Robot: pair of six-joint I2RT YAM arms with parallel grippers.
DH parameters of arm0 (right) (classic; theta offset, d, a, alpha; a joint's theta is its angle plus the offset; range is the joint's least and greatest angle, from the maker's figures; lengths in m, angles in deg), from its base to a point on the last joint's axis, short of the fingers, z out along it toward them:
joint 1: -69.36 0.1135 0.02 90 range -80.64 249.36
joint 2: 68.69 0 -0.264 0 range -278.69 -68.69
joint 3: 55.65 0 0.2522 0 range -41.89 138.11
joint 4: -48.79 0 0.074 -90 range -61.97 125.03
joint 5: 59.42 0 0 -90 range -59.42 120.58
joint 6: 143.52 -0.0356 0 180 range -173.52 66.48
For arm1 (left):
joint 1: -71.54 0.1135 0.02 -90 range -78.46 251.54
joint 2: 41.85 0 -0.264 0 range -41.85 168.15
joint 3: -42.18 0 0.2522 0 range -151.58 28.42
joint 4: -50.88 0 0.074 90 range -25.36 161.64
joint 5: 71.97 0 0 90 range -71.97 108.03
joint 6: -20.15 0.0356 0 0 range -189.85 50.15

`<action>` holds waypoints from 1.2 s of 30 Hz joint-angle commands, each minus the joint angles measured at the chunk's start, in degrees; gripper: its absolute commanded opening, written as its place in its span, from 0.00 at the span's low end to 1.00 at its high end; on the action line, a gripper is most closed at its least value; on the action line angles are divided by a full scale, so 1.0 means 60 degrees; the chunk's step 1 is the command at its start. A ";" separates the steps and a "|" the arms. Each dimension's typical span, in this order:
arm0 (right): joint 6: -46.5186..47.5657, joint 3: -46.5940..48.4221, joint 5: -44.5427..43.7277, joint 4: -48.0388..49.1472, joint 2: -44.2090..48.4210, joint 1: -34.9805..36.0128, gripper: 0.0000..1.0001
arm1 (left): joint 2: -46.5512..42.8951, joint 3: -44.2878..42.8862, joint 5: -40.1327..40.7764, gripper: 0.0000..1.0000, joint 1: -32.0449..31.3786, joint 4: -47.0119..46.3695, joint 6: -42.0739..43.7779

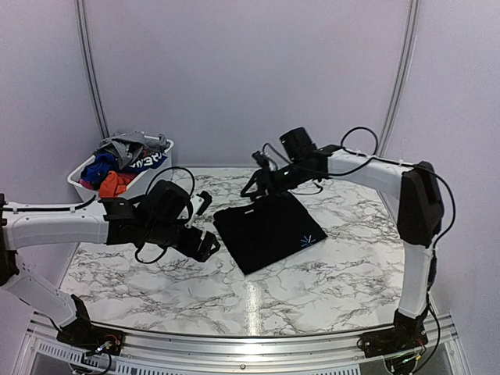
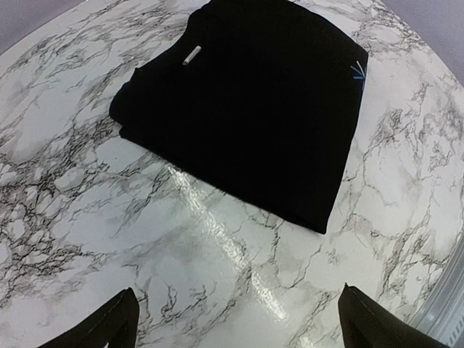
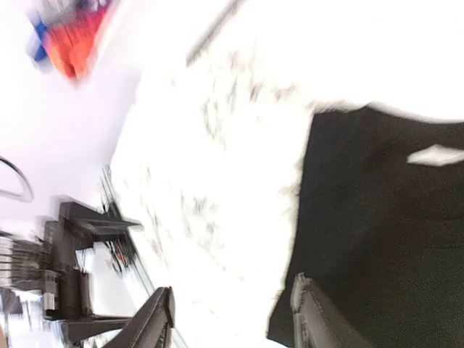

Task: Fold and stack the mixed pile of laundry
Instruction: Turn over the square-folded T-shirt at the center of the board, then move the square-folded T-shirt to the corner of the board.

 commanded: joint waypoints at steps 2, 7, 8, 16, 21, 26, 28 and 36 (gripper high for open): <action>0.0668 -0.1021 -0.0412 0.0372 0.0222 -0.1607 0.44 | 0.1238 -0.1315 -0.0610 0.99 0.0034 -0.0389 -0.0605; 0.1696 -0.1217 -0.1316 -0.0178 -0.0481 -0.1662 0.40 | 0.2845 -0.2665 -0.0922 0.99 0.0037 -0.0429 -0.0959; 0.1766 -0.1298 -0.1399 -0.0162 -0.0605 -0.1662 0.38 | 0.3097 -0.2844 -0.0923 0.99 0.0039 -0.0407 -0.1092; 0.0760 -0.4622 -0.2961 0.0125 0.0259 -0.1781 0.38 | 0.3244 -0.2974 -0.0590 0.99 0.0177 -0.0392 -0.1676; -0.0350 -0.7659 -0.3075 0.1191 0.2284 -0.1822 0.42 | 0.2809 -0.2476 -0.0287 0.99 0.0354 -0.0158 -0.1520; -0.0190 -0.7549 -0.4742 0.0456 0.4748 -0.1332 0.64 | 0.2094 -0.1913 -0.0194 0.99 0.0703 -0.0070 -0.1647; -0.0618 -0.6935 -0.5930 -0.0456 0.5569 -0.0739 0.74 | 0.1807 -0.1810 -0.0205 0.99 0.0833 0.0001 -0.1648; -0.1960 -0.5668 -0.8240 -0.3216 0.4534 0.1744 0.83 | 0.1279 -0.1665 0.0157 0.99 0.0930 0.0270 -0.1733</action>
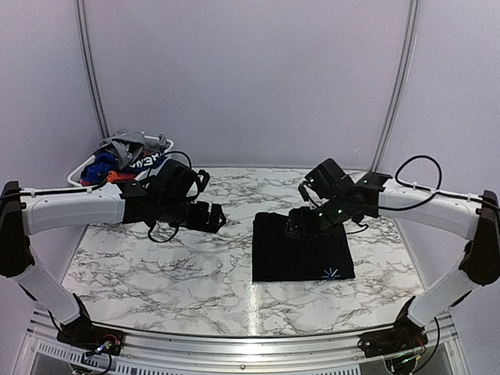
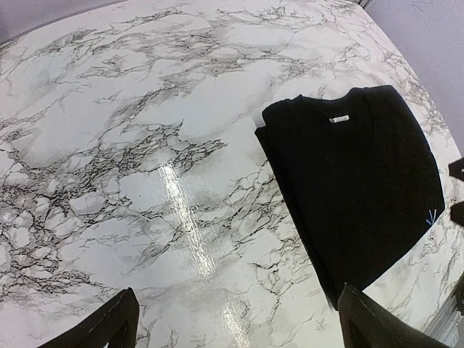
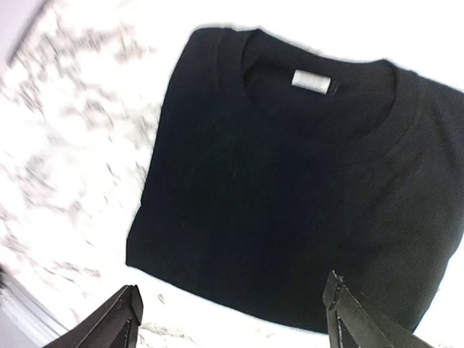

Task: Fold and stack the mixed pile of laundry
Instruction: Move the square-folded T-shirt to the corner of the board.

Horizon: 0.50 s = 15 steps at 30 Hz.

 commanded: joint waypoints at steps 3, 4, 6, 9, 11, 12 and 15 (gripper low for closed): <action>-0.1316 -0.0274 -0.1421 -0.1433 -0.1421 0.0892 0.87 | -0.0380 0.0113 0.0227 0.99 0.0030 0.0439 -0.0052; -0.1366 -0.0377 -0.1361 -0.1198 -0.1543 0.0899 0.88 | -0.0386 0.0084 0.0239 0.99 0.0041 0.0497 -0.0017; -0.1411 -0.0537 -0.1355 -0.0615 -0.1893 0.0865 0.90 | -0.0456 0.0073 0.0332 0.99 0.0030 0.0591 0.0067; -0.1122 -0.0404 -0.1287 0.0018 -0.2823 0.0620 0.92 | -0.0531 0.0048 0.0467 0.99 0.0038 0.0755 0.0158; -0.0921 -0.0307 -0.1230 0.0296 -0.3406 0.0272 0.93 | -0.0564 0.0005 0.0547 0.99 0.0029 0.0856 0.0206; -0.0808 -0.0388 -0.1096 0.0501 -0.3637 0.0030 0.93 | -0.0583 -0.0020 0.0583 0.99 0.0033 0.0903 0.0213; -0.0384 -0.0591 -0.0792 0.1102 -0.3900 -0.1045 0.93 | -0.0563 -0.0110 0.0691 0.99 0.0033 0.1072 0.0296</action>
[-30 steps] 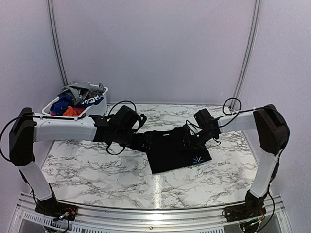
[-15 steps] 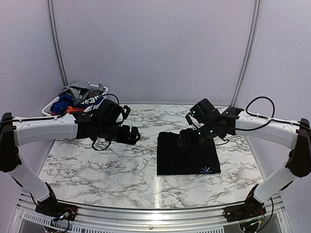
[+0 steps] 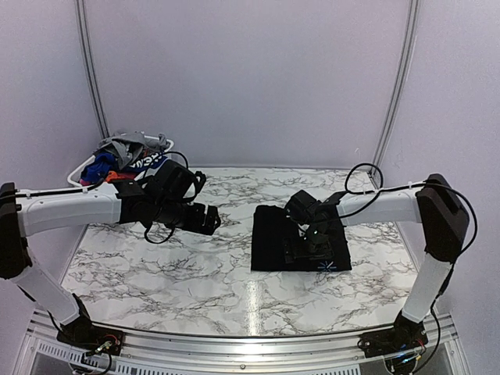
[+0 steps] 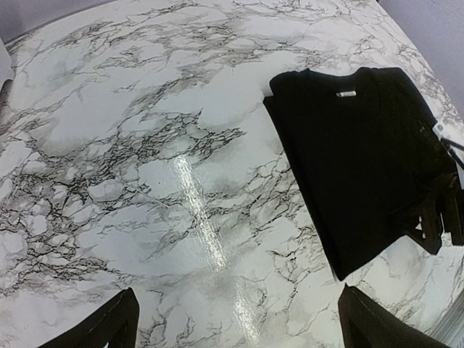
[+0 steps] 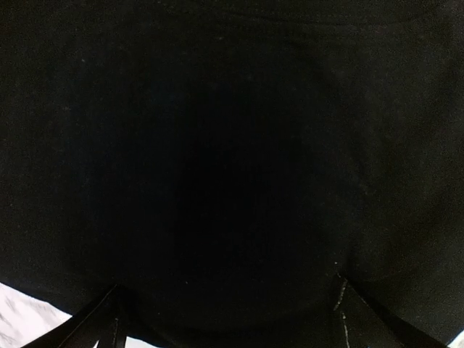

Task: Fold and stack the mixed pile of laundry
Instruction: Move the square-folded T-shirt to the corner of the board.

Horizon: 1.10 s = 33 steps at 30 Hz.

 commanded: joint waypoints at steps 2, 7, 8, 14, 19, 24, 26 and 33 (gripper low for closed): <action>0.0940 -0.0208 -0.0116 0.1253 -0.1074 -0.1906 0.93 | -0.0300 -0.0206 0.0429 0.99 0.0034 0.0608 0.0276; 0.2579 -0.0013 0.0323 0.1461 -0.1362 -0.3634 0.92 | -0.0151 -0.0397 0.0700 0.99 0.0034 0.0828 0.0446; 0.3052 0.0081 0.0456 0.1515 -0.1485 -0.3984 0.92 | -0.0118 -0.0427 0.0723 0.99 0.0027 0.0864 0.0469; 0.5272 0.1223 0.1034 0.1063 -0.2401 -0.5601 0.92 | 0.0135 -0.0687 0.0884 0.99 0.0034 0.1102 0.0607; 0.5929 0.2568 0.1509 0.0687 -0.3335 -0.6746 0.91 | 0.0328 -0.0888 0.0915 0.99 0.0026 0.1265 0.0669; 0.6358 0.3929 0.1637 0.0310 -0.4278 -0.7153 0.91 | 0.0404 -0.0937 0.0883 0.99 0.0040 0.1340 0.0716; 0.6759 0.4246 0.1534 0.0316 -0.4466 -0.7161 0.91 | 0.0394 -0.0923 0.0934 0.99 0.0048 0.1352 0.0685; 0.7479 0.5149 0.0573 0.0025 -0.4389 -0.7177 0.93 | -0.0079 -0.1348 0.0258 0.99 0.0665 0.1344 0.0409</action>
